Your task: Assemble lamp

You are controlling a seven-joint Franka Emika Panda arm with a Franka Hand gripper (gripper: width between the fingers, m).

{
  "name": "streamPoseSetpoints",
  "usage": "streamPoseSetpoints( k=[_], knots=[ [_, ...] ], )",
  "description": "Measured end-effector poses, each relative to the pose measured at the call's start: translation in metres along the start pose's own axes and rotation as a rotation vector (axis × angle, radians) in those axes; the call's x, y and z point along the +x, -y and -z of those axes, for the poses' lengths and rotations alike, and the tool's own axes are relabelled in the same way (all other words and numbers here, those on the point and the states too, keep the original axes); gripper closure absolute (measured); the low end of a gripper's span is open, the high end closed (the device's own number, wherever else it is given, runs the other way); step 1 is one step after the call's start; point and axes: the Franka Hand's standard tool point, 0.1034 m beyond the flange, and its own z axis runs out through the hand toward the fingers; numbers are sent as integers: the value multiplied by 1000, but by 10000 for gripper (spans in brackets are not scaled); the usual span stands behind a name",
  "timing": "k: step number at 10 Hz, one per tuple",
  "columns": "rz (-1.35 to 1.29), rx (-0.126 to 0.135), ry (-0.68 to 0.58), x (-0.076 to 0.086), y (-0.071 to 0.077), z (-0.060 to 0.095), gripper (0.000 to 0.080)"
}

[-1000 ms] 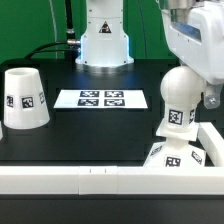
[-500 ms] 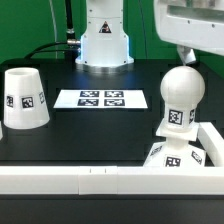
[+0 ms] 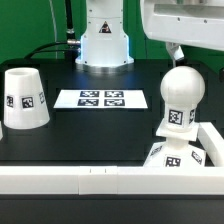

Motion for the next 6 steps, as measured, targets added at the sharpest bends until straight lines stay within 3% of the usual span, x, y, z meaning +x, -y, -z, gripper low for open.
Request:
streamPoseSetpoints(
  k=[1, 3, 4, 6],
  knots=[
    [7, -1, 0, 0, 0, 0, 101],
    [302, -9, 3, 1, -12, 2, 101],
    [461, 4, -8, 9, -28, 3, 101],
    [605, 3, 4, 26, -70, 10, 101]
  ],
)
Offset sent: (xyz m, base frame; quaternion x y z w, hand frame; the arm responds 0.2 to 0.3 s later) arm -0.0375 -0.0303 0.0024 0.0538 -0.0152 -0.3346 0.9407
